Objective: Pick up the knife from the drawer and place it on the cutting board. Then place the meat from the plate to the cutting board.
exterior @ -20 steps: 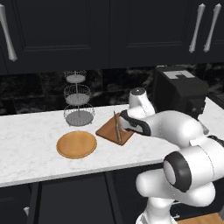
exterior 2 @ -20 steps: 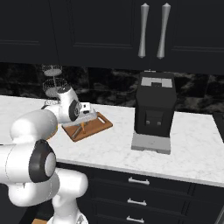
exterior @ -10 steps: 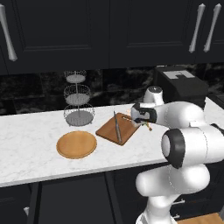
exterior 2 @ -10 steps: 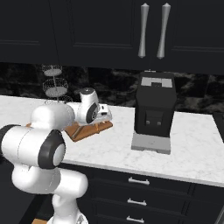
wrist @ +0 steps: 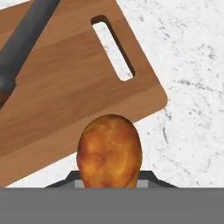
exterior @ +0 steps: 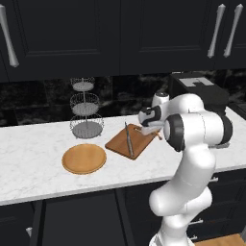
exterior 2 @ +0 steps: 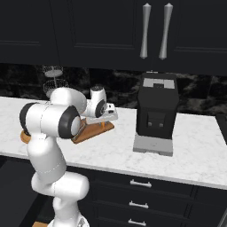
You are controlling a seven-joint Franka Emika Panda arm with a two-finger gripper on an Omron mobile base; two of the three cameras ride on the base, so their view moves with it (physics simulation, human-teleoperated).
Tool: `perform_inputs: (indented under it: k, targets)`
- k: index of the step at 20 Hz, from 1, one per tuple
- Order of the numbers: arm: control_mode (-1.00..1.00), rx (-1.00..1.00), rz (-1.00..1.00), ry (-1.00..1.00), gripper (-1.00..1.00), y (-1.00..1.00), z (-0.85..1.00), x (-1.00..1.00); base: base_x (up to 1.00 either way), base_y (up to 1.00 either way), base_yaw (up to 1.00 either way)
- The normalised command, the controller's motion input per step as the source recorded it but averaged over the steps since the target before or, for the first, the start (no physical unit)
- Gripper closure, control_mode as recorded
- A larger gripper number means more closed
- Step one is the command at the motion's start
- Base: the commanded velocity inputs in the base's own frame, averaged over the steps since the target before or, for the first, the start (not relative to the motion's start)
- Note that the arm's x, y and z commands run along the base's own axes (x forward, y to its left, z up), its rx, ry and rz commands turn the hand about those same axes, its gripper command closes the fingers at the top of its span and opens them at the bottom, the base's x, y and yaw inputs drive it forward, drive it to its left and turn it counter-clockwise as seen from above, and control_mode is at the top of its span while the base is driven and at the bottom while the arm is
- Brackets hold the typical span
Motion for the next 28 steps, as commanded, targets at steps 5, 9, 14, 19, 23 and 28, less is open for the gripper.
perform_inputs:
  k: [5,9,14,19,23,28]
  targets:
    - [-1.0,0.0,0.0,0.06,1.0,0.0,-0.24,0.47,0.0,0.0,0.0]
    - [-1.0,0.0,0.0,0.03,1.0,0.1,-0.26,0.16,0.0,0.0,0.0]
    - [-1.0,0.0,0.0,0.0,1.0,0.34,-0.31,0.0,0.0,0.0,0.0]
    - [-1.0,0.0,0.0,0.0,1.0,0.14,-0.31,0.09,0.0,0.0,0.0]
    - [-1.0,0.0,0.0,0.02,1.0,0.04,-0.34,0.17,0.0,0.0,0.0]
    - [-1.0,0.0,0.0,0.04,1.0,0.09,-0.13,0.37,0.0,0.0,0.0]
